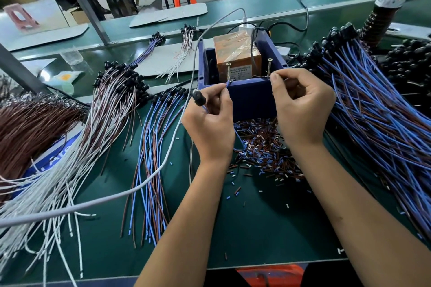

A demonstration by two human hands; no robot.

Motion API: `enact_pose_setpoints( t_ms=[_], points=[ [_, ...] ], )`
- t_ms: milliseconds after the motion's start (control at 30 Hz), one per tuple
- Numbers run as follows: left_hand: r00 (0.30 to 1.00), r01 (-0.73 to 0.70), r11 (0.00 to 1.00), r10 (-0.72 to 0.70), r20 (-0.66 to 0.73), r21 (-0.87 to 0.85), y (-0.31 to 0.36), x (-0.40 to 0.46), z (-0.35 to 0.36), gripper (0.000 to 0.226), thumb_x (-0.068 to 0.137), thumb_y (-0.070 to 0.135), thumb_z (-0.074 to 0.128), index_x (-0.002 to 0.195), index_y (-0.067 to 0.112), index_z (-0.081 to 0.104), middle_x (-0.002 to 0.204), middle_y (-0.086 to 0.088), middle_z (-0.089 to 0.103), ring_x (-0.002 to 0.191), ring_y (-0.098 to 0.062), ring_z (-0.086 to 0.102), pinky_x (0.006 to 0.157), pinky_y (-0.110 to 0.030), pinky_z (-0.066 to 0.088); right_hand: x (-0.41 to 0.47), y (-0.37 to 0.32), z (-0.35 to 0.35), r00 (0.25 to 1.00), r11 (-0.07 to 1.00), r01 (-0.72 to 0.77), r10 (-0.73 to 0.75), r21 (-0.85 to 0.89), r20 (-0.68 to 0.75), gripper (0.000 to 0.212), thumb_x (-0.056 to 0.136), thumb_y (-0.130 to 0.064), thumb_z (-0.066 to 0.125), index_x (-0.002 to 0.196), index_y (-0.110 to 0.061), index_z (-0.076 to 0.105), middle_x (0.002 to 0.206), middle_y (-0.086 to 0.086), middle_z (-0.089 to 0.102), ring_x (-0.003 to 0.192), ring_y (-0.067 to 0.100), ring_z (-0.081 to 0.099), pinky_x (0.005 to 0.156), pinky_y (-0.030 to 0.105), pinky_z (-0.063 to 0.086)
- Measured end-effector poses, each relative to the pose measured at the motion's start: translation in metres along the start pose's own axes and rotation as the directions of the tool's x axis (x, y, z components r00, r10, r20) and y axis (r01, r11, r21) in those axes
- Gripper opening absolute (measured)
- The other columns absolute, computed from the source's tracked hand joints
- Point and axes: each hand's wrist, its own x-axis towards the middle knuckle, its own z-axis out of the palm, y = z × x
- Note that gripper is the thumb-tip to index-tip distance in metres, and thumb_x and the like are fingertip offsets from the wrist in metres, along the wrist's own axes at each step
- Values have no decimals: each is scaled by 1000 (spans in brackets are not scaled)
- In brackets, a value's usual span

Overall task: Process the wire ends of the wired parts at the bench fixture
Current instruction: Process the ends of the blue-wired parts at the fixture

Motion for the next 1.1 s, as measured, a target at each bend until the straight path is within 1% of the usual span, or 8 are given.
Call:
enact_pose_setpoints(
  t_ms=[100, 200, 300, 400, 500, 800, 967, 1100],
  points=[
    [996, -88, 995, 87, 23, 55, 0, 0, 0, 8, 93, 10, 70, 90, 16, 73, 70, -7, 66, 62, -20, 58, 62, -38, 51, 2, 1, 1, 999, 999, 20, -21, -31, -26, 11, 95, -23, 73, 87, -17, 77, 72, -9, 69, 63, 10, 64, 59, 28, 53],
    [990, -142, 984, 137, 44, 109, -1, 1, 2, 13, 94, 13, 69, 86, 24, 69, 68, 0, 63, 60, -17, 56, 61, -40, 51, 2, 3, 2, 999, 998, 33, -34, -53, -36, 13, 96, -25, 72, 86, -17, 76, 71, -8, 69, 62, 13, 64, 60, 36, 55],
    [984, -177, 969, 177, 14, 174, -1, 5, 2, 12, 93, 14, 70, 82, 18, 71, 68, 7, 59, 59, -12, 54, 60, -36, 49, 2, 4, 2, 999, 998, 25, -27, -57, -36, 15, 96, -26, 71, 86, -16, 76, 71, -7, 69, 62, 13, 64, 60, 38, 55],
    [974, -220, 950, 228, -12, 222, -1, 9, 2, 14, 92, 14, 70, 79, 10, 71, 68, 7, 57, 60, -15, 54, 60, -30, 46, 2, 4, 2, 999, 999, 21, -23, -50, -27, 16, 96, -26, 71, 86, -14, 76, 70, -6, 68, 61, 12, 63, 60, 34, 55],
    [964, -247, 930, 263, -24, 273, 1, 11, 2, 15, 91, 13, 71, 77, 7, 70, 68, 8, 54, 61, -13, 50, 62, -21, 39, 2, 2, 3, 1000, 999, 10, -11, -43, -28, 14, 95, -24, 72, 85, -15, 75, 69, -10, 67, 60, 9, 62, 60, 27, 52],
    [962, -263, 925, 271, 8, 275, 2, 13, 0, 8, 89, 8, 71, 82, 6, 72, 71, 0, 62, 64, -13, 53, 64, -16, 39, 1, 0, 2, 1000, 999, 21, -21, -44, -5, 13, 96, -23, 71, 86, -15, 75, 68, -12, 65, 59, 7, 60, 59, 24, 50],
    [962, -269, 930, 274, 16, 251, 0, 12, -1, 9, 91, 10, 71, 82, 7, 72, 72, 2, 62, 64, -12, 53, 62, -19, 41, 1, 1, 1, 1000, 999, 19, -19, -38, 3, 12, 96, -22, 71, 86, -17, 74, 69, -11, 65, 58, 8, 60, 58, 21, 47],
    [957, -281, 927, 291, -6, 250, -1, 13, -1, 10, 92, 9, 71, 82, 7, 71, 72, 6, 58, 63, -5, 49, 64, -13, 37, 1, 3, 2, 1000, 999, 17, -17, -31, 10, 12, 97, -21, 70, 86, -16, 73, 69, -8, 66, 58, 9, 60, 58, 20, 47]
  ],
)
